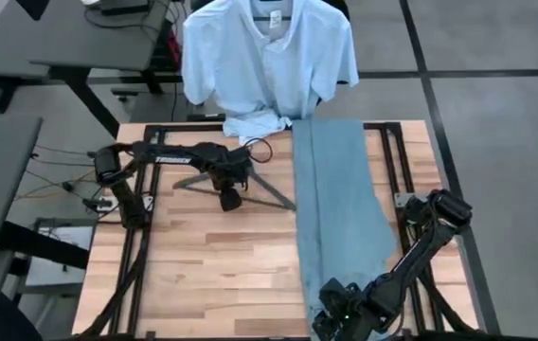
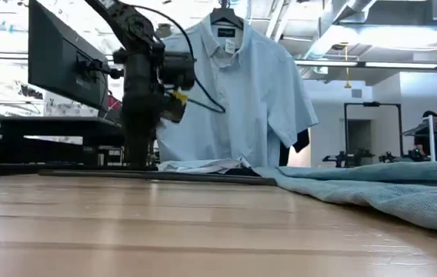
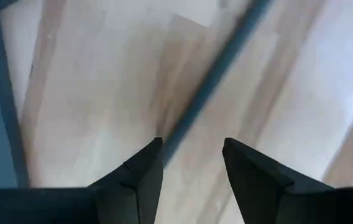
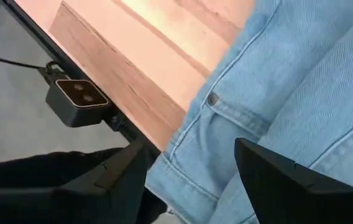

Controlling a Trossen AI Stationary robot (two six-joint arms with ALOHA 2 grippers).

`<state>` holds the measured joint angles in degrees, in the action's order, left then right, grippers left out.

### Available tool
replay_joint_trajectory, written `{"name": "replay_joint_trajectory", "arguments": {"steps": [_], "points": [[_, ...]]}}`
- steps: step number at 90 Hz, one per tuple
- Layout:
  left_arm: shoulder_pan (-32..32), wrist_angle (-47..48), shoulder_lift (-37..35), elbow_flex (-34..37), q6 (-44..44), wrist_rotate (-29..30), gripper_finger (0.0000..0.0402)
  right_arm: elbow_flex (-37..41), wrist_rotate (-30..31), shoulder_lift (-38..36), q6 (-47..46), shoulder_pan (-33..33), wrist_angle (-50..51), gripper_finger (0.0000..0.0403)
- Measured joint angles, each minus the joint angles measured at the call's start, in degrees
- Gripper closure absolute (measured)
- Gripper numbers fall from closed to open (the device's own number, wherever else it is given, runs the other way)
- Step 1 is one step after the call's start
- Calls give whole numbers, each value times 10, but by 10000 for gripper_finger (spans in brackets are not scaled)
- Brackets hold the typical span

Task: Hang clothes
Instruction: Insert the blue jeans on the grey hanger

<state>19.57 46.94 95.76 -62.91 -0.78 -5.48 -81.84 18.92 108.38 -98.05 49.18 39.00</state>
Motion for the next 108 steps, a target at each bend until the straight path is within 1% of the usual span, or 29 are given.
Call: {"name": "replay_joint_trajectory", "arguments": {"steps": [5,11,19,23,29,40,45,54,69,88,98,103,108], "points": [[-1,19,-25,-5,-13,17,250,0,0,0,0,-2,0,175],[-1,31,-55,-11,-42,52,250,0,0,0,1,-2,0,175],[13,18,-86,-9,-86,116,250,0,0,0,5,-2,0,175],[32,0,-92,-9,-99,128,250,0,0,0,9,-2,0,175],[69,-16,-92,-9,-111,121,248,0,0,0,10,-2,1,175],[139,-14,-59,-9,-132,68,239,0,0,0,4,-2,-2,175],[160,-10,-37,-9,-148,51,232,0,0,0,-7,-2,-3,175],[184,-12,-1,-9,-187,42,220,0,0,0,-24,-2,-4,175],[191,-14,55,-9,-228,34,214,0,0,0,-39,-1,-9,175],[184,-20,109,-12,-237,24,214,0,0,0,-49,-1,-10,175],[176,-14,127,-13,-233,35,214,0,1,1,-50,-1,1,175],[173,-17,133,-14,-231,43,220,0,2,3,-50,-2,5,175],[168,-21,138,-14,-234,58,236,0,2,4,-50,-5,12,175]]}}
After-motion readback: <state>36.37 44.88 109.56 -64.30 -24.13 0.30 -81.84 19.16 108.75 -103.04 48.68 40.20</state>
